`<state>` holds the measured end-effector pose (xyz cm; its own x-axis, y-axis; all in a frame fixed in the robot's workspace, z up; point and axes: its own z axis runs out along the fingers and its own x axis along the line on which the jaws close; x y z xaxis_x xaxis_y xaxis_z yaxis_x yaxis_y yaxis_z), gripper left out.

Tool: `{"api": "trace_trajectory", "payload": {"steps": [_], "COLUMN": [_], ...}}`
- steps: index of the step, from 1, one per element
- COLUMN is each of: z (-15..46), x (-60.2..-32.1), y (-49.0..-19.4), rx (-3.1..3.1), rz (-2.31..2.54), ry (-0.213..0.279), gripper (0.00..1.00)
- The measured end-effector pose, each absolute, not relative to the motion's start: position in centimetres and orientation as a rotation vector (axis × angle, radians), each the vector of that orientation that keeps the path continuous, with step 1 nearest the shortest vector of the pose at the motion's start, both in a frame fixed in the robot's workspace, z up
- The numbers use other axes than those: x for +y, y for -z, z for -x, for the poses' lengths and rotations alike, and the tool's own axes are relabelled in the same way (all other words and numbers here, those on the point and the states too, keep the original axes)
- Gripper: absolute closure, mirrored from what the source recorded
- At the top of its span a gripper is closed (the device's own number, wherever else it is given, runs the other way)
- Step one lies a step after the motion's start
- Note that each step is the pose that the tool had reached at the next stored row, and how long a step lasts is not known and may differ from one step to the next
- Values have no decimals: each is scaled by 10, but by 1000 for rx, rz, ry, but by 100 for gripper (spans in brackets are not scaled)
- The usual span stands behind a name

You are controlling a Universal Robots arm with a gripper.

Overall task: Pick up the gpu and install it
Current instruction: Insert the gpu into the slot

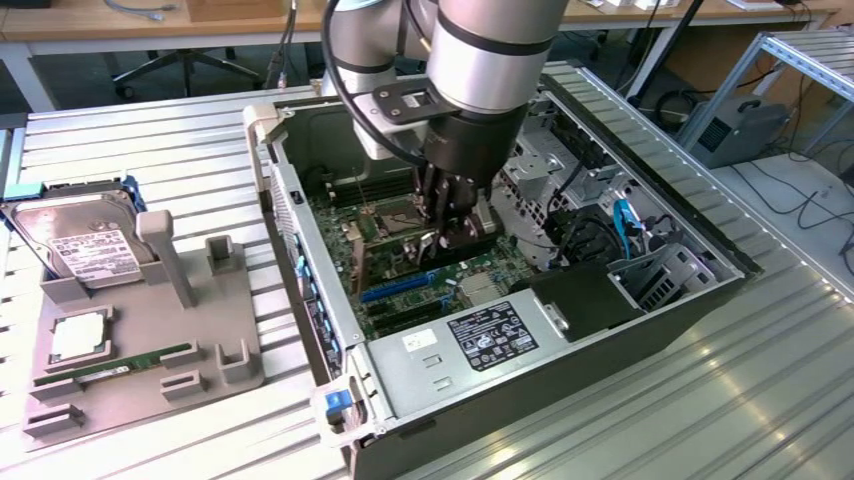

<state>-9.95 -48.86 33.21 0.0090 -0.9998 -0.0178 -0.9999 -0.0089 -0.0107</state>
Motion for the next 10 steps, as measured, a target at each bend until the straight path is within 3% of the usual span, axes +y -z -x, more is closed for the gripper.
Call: {"api": "trace_trajectory", "payload": {"steps": [10], "z": [103], "x": [-489], "y": [-331], "rx": [2197], "rz": [2217], "ry": [-8], "gripper": [73]}}
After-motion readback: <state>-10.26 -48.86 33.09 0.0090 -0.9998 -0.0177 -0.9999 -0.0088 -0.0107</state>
